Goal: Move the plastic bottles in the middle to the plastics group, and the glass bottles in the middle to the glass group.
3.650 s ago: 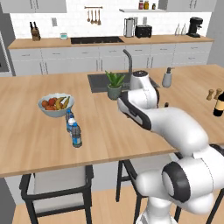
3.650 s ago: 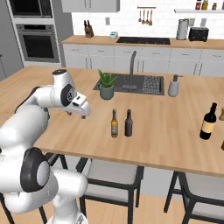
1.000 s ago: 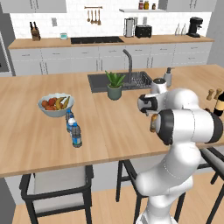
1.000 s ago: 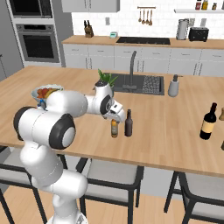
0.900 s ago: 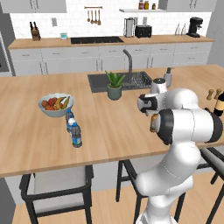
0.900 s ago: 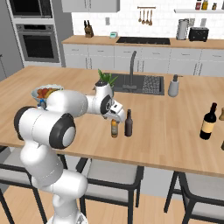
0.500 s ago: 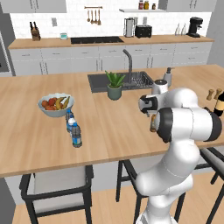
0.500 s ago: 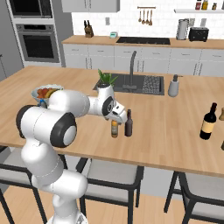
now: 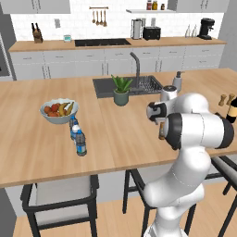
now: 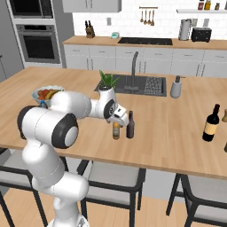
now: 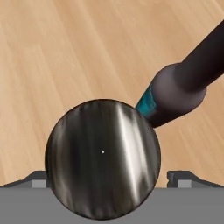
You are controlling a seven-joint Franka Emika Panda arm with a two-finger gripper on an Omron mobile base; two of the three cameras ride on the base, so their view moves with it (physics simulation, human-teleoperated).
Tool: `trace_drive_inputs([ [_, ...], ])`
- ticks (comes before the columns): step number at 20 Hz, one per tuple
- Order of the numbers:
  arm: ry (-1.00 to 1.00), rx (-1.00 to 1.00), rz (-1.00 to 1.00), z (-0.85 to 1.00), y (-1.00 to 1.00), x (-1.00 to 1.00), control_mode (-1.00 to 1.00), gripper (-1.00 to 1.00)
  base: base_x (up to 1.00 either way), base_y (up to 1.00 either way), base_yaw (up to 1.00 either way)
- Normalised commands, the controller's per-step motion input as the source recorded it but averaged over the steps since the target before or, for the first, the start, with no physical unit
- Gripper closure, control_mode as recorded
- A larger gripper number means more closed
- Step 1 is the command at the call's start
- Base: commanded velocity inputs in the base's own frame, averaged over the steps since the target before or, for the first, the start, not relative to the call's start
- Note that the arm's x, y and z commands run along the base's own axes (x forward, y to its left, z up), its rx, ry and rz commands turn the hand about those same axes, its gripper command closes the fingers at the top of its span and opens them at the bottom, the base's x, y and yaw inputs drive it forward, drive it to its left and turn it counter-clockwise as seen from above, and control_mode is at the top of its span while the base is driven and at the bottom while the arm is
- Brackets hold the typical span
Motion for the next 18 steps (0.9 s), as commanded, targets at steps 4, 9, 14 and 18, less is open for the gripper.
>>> trace_drive_inputs([
  [4, -0.09, 0.00, 0.00, -0.16, 0.00, 0.00, -1.00, -1.00, 0.00, 0.00, 0.00],
  [9, -0.14, 0.00, 0.00, -0.02, 0.00, 0.00, -1.00, -1.00, 0.00, 0.00, 0.00],
  [14, -0.09, 0.00, 0.00, -0.12, 0.00, 0.00, -1.00, -1.00, 0.00, 0.00, 0.00],
  [18, -0.01, 0.00, 0.00, -0.06, -0.02, 0.00, -1.00, -1.00, 0.00, 0.00, 0.00],
])
